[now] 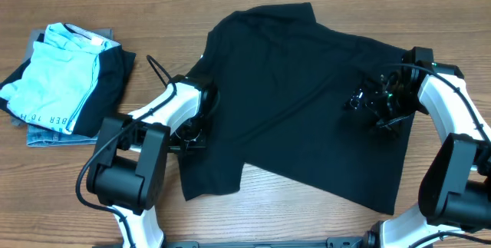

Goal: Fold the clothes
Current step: 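Hold the shirt with both grippers, left pulling its left side outward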

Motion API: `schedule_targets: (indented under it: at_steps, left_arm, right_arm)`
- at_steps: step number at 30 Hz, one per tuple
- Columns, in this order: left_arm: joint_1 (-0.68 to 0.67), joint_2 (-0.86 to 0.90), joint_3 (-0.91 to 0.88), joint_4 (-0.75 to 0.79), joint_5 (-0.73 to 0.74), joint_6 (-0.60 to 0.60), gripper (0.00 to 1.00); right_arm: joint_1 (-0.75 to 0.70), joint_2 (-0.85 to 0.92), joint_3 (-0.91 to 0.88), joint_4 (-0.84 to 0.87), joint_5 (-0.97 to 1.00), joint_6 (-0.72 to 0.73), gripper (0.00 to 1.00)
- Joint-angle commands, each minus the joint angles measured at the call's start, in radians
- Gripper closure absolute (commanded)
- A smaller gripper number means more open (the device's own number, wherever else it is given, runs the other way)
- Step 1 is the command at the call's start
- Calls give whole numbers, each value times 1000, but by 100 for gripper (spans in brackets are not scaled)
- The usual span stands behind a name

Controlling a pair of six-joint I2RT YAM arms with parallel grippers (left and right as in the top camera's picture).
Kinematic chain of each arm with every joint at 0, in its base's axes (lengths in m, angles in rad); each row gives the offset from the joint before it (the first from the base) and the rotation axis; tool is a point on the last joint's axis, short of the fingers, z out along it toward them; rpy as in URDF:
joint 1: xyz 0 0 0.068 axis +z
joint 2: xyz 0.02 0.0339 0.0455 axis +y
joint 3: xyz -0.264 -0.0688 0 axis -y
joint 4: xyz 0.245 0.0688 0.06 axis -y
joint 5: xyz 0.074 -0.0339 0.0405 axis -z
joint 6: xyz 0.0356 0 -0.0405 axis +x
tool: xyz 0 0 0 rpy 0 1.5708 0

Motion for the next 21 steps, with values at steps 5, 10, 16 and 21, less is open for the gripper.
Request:
schedule_targets:
  at_steps: [5, 10, 16, 21]
  left_arm:
    - [-3, -16, 136, -94, 45, -20, 96]
    - [-13, -157, 191, -94, 150, -4, 96]
    - [-14, -341, 191, -59, 195, 9, 82]
    - [-14, -384, 191, -39, 335, 72, 41]
  right_arm:
    - [0, -29, 21, 2, -5, -1, 0]
    - [0, -29, 21, 2, -5, -1, 0]
    - [0, -29, 21, 2, -5, -1, 0]
    - [0, -29, 21, 2, -5, -1, 0]
